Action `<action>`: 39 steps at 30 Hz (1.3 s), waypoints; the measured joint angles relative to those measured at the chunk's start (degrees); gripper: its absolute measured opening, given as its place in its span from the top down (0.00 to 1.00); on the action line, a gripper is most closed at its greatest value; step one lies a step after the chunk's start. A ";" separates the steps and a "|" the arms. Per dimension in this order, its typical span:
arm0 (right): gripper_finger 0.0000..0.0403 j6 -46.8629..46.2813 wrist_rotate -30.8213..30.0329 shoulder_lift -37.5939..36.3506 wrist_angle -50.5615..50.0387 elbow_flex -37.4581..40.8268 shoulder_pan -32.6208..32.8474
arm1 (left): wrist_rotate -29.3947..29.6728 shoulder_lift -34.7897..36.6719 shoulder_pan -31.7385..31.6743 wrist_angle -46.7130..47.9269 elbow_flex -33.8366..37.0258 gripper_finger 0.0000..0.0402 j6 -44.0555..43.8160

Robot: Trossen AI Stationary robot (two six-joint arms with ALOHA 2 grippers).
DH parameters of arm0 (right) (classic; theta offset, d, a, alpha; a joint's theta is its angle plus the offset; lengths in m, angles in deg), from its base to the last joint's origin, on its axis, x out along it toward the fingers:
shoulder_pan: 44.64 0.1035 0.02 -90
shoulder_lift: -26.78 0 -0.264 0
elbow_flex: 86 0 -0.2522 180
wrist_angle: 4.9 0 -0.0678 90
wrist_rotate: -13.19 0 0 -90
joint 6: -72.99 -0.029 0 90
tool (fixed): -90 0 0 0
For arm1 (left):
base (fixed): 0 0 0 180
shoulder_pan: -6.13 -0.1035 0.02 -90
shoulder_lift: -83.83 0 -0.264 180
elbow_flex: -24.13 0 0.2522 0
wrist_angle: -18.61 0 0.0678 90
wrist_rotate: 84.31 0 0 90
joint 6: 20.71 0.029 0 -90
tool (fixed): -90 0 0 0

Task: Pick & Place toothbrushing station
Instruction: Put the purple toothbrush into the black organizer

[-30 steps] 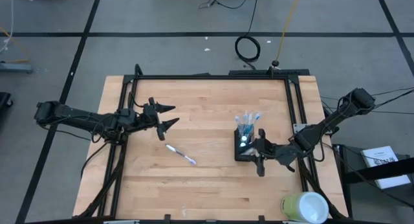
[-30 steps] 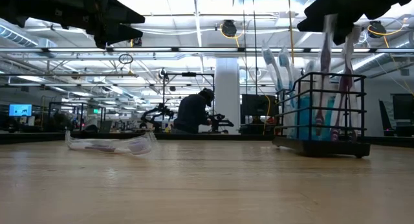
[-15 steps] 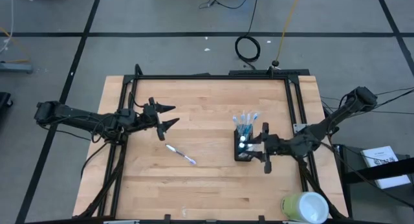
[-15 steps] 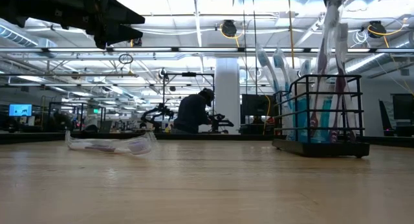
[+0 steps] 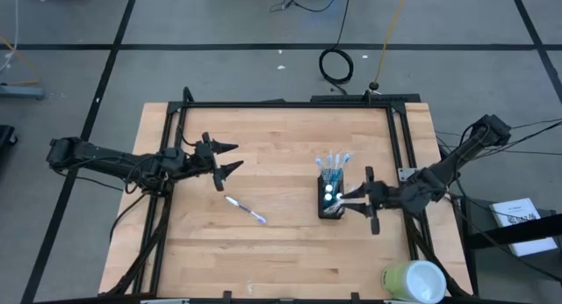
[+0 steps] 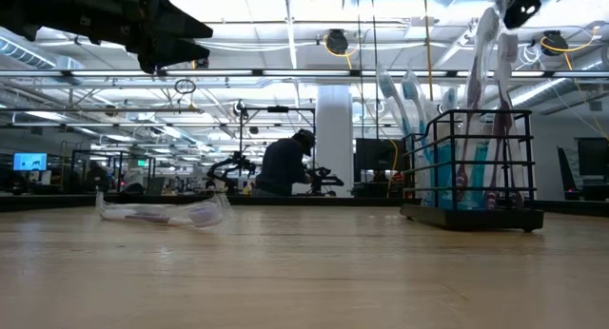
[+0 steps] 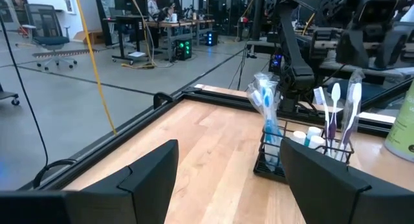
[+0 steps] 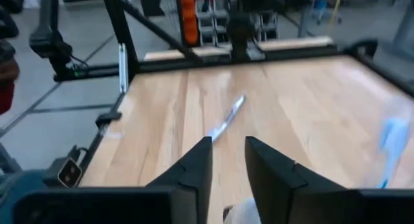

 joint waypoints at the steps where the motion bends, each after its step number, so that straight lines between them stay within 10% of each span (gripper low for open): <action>1: 0.79 -1.33 0.01 0.33 -0.91 0.00 0.01 | 0.00 0.00 0.00 -0.04 0.00 0.31 0.00; 14: 1.00 -4.73 0.09 8.07 -0.91 0.00 -0.01 | 0.00 -0.01 0.00 -0.18 0.00 0.31 -0.46; 28: 0.96 9.89 0.10 2.62 9.21 -0.02 0.03 | -0.21 0.00 0.00 0.39 0.00 0.31 -1.45; 39: 0.88 18.10 0.16 2.84 13.88 -0.04 0.03 | -12.11 -2.37 8.04 10.79 -0.04 0.31 -2.08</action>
